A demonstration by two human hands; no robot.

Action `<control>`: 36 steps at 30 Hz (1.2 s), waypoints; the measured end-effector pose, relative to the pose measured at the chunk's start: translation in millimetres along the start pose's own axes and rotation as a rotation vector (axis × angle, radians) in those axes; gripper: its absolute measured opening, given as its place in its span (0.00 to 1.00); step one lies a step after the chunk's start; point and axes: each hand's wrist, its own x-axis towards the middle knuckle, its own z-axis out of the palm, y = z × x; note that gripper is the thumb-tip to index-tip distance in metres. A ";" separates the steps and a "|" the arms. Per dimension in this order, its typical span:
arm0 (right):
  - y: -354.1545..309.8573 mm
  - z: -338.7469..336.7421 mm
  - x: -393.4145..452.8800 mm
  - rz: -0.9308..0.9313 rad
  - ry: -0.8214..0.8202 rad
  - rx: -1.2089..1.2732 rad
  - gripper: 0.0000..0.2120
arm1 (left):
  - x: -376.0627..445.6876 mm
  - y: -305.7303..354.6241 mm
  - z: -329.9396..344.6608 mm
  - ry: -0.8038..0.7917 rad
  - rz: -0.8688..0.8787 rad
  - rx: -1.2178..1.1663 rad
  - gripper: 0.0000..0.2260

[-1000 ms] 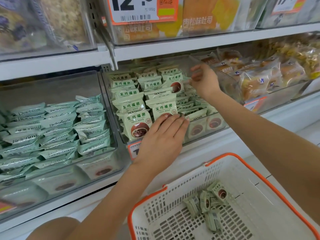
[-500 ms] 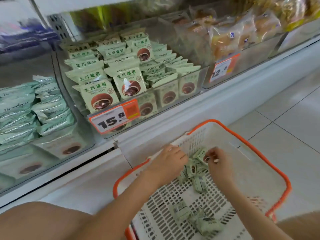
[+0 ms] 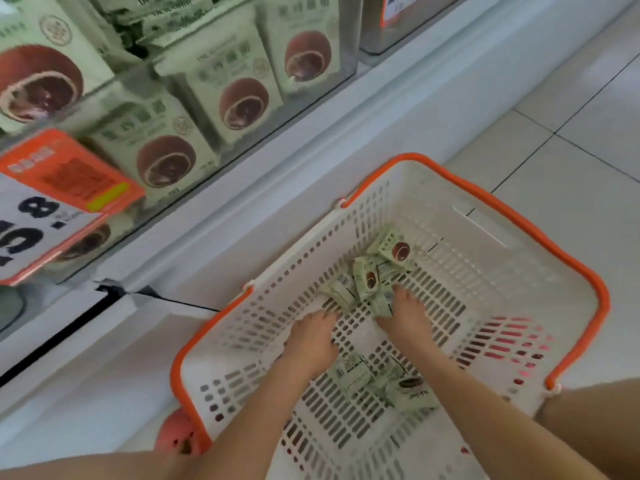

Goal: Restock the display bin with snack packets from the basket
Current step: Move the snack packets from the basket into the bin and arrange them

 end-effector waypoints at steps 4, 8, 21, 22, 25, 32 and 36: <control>-7.0 14.2 8.3 0.048 -0.025 -0.105 0.37 | 12.9 12.9 -0.7 -0.013 0.021 -0.095 0.23; -4.1 13.0 3.1 -0.013 -0.086 0.126 0.30 | 15.7 18.5 -3.4 -0.007 0.016 -0.169 0.25; -31.1 -81.3 -73.3 0.117 -0.698 1.418 0.18 | -40.8 43.7 -75.0 0.197 0.137 -0.153 0.46; -36.9 -91.6 -81.1 0.074 -0.692 1.427 0.19 | -49.9 44.9 -83.4 0.225 0.151 -0.168 0.47; -52.3 -116.0 -104.2 -0.056 -0.671 1.433 0.20 | -81.1 52.6 -107.0 0.282 0.188 -0.235 0.49; -84.7 -153.1 -165.9 -0.291 -0.286 1.246 0.19 | -148.9 82.7 -146.0 0.455 0.240 -0.099 0.50; -101.0 -171.0 -189.1 -0.385 -0.244 1.146 0.25 | -163.6 92.7 -157.6 0.516 0.319 -0.006 0.48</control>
